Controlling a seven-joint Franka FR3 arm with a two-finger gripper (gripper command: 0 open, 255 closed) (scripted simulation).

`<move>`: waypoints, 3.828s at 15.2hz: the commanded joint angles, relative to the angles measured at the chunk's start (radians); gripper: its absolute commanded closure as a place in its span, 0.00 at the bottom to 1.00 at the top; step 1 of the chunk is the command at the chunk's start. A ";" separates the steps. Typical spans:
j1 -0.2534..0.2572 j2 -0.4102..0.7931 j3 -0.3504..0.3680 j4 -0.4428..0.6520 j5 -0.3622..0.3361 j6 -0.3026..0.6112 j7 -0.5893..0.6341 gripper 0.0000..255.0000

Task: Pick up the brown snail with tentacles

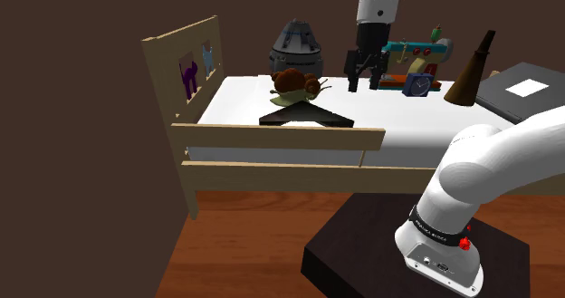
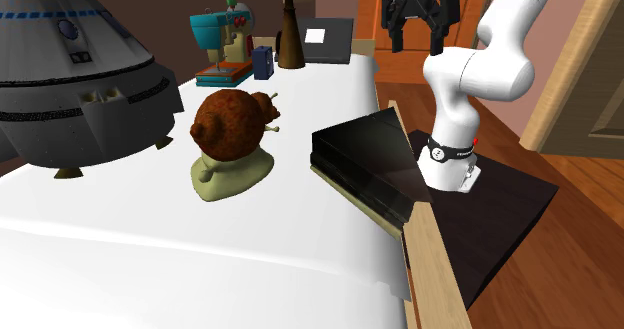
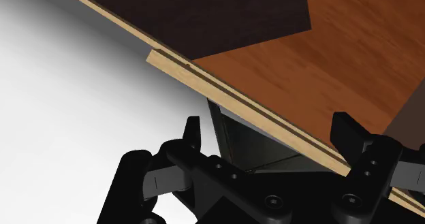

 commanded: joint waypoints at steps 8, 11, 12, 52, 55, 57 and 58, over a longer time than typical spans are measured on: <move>-0.014 0.167 -0.095 0.050 -0.083 0.163 -0.167 0.00; -0.017 0.250 -0.133 0.091 -0.103 0.227 -0.236 0.00; -0.017 0.279 -0.146 0.107 -0.107 0.248 -0.259 0.00; -0.021 0.566 -0.244 0.358 -0.088 0.353 -0.469 1.00; -0.020 0.565 -0.243 0.397 -0.089 0.313 -0.467 1.00; -0.020 0.565 -0.242 0.412 -0.089 0.297 -0.466 1.00; -0.020 0.565 -0.242 0.412 -0.089 0.297 -0.466 1.00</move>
